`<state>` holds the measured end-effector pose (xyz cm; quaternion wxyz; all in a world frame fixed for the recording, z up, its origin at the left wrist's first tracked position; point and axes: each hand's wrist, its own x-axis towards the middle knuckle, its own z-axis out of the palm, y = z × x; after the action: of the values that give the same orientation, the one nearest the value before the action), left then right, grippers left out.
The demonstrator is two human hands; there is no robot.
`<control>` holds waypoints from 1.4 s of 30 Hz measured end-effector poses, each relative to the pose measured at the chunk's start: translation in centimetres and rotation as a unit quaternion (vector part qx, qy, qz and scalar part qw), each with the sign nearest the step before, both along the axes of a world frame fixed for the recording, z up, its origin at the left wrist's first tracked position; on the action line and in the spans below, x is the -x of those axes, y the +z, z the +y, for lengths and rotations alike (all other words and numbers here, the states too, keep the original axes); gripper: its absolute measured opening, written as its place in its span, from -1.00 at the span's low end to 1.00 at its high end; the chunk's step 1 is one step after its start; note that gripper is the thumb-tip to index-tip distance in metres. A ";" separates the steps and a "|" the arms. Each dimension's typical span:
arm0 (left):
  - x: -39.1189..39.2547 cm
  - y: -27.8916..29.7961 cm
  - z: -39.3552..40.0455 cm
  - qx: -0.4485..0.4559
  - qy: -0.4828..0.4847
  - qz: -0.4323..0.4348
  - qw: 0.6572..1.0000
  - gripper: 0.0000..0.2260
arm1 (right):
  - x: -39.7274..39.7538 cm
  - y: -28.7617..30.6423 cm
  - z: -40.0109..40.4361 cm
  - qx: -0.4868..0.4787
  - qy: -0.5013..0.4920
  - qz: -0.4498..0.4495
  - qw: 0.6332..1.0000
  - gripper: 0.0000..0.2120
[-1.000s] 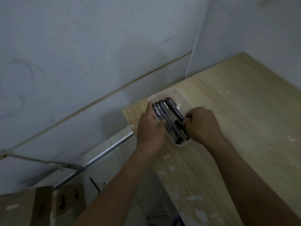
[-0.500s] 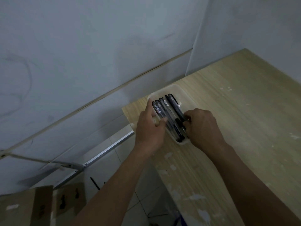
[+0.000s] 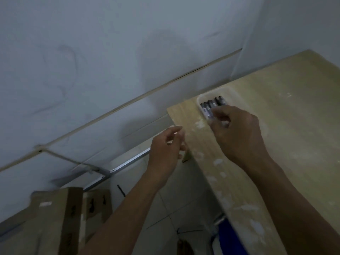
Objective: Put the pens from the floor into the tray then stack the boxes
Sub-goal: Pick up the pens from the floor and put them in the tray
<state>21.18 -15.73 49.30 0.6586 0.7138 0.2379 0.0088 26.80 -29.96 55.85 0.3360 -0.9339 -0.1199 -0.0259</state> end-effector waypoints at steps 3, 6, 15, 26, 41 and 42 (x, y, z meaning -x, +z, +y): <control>4.2 -0.7 3.7 0.007 -0.004 0.038 0.999 -0.90 | 2.0 0.2 4.0 -0.022 0.050 0.023 0.998 -0.67; 7.8 -1.6 7.4 0.002 0.025 0.082 0.996 -0.91 | 3.8 -0.4 7.8 -0.026 0.080 0.050 0.995 -0.68; 18.5 -7.3 17.7 -0.011 0.119 0.172 0.978 -0.90 | 12.9 -11.0 21.0 -0.160 0.009 0.399 0.903 -0.86; 24.2 -28.0 19.0 -0.025 0.104 0.276 0.955 -0.88 | 21.9 -36.5 24.6 -0.067 -0.081 0.536 0.838 -0.68; 27.2 -61.2 20.9 -0.132 0.090 0.399 0.903 -0.72 | 25.5 -69.8 26.6 0.069 0.011 0.516 0.854 -0.64; 27.0 -62.3 21.2 -0.154 0.066 0.402 0.900 -0.71 | 25.3 -70.8 27.1 0.074 0.011 0.503 0.861 -0.66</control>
<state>-5.80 5.43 -12.98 0.3863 0.7319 0.5248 -0.1993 1.46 -2.90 -14.97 0.2811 -0.8405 0.0537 0.4600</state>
